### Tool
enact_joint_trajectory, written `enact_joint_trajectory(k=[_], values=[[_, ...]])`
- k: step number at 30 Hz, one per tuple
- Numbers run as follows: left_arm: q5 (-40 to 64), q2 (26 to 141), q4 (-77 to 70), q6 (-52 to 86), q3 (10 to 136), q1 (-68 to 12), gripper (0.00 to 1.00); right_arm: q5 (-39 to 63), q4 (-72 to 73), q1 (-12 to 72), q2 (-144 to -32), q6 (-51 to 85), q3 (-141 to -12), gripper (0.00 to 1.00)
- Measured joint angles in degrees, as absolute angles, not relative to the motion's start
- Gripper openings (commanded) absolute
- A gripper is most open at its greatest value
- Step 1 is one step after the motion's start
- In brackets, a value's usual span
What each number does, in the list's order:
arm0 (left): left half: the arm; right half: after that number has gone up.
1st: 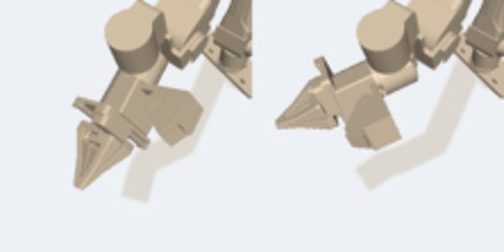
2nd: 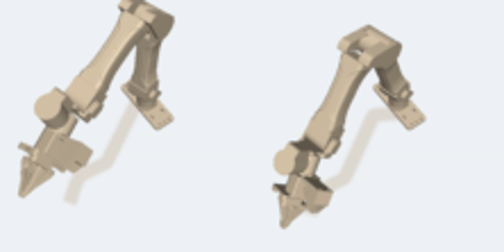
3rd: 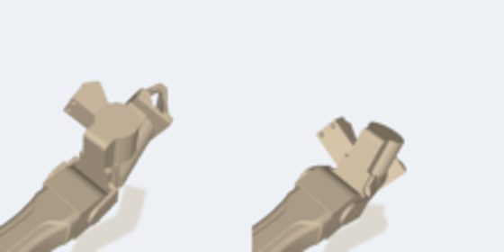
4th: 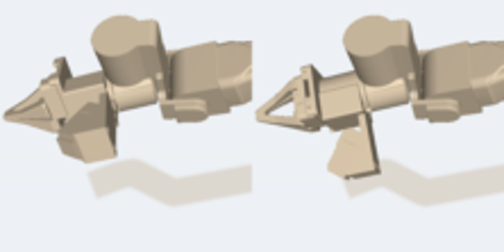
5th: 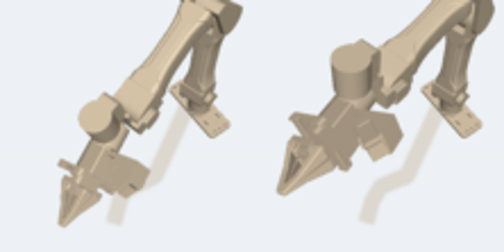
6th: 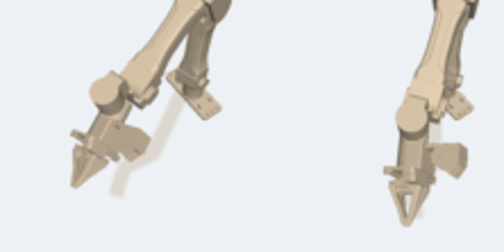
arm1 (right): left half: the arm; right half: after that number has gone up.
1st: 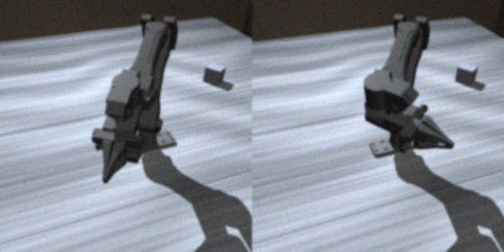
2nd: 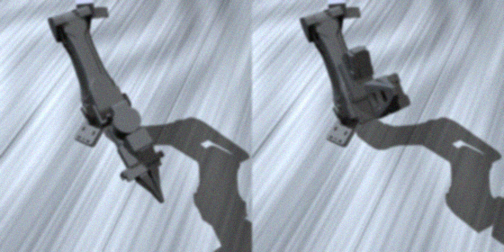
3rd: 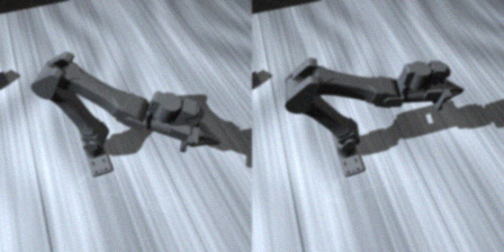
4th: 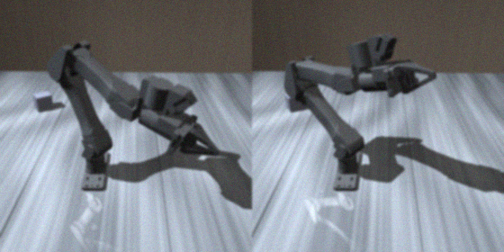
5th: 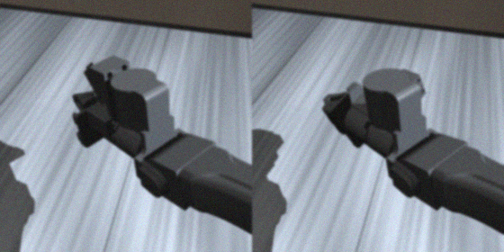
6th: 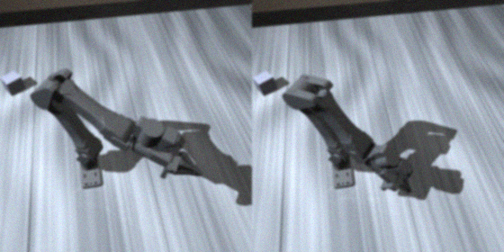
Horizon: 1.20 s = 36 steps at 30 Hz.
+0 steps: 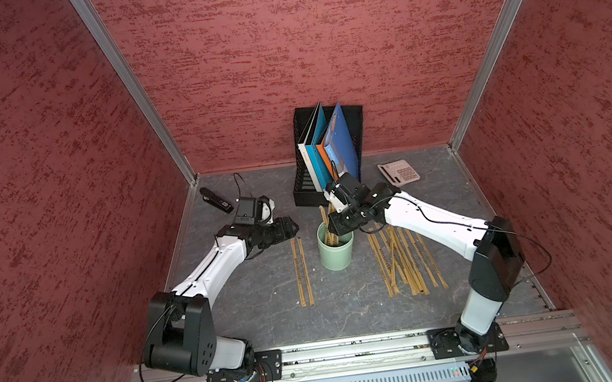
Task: Take the straws out of the storage container
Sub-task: Pick up the straw from the container.
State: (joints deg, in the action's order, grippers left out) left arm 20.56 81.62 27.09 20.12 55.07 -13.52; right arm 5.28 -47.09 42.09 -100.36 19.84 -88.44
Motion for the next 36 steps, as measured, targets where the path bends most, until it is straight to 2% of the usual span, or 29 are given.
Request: enact_joint_trajectory(k=[14, 23, 34, 36], values=[[20.56, 81.62, 27.46, 19.84, 55.07, -13.52, 0.84, 4.32, -48.31, 42.09, -102.32, 19.88, -89.76, 0.27], [20.53, 81.62, 27.99, 19.49, 55.07, -13.52, 0.85, 4.23, -48.42, 42.09, -103.35, 19.66, -90.63, 0.15], [20.51, 81.62, 28.71, 19.05, 55.07, -13.52, 0.84, 4.25, -48.93, 42.09, -104.53, 19.46, -92.33, 0.15], [20.51, 81.62, 28.71, 18.87, 55.07, -13.52, 0.85, 4.25, -48.90, 42.09, -104.97, 19.42, -92.47, 0.11]])
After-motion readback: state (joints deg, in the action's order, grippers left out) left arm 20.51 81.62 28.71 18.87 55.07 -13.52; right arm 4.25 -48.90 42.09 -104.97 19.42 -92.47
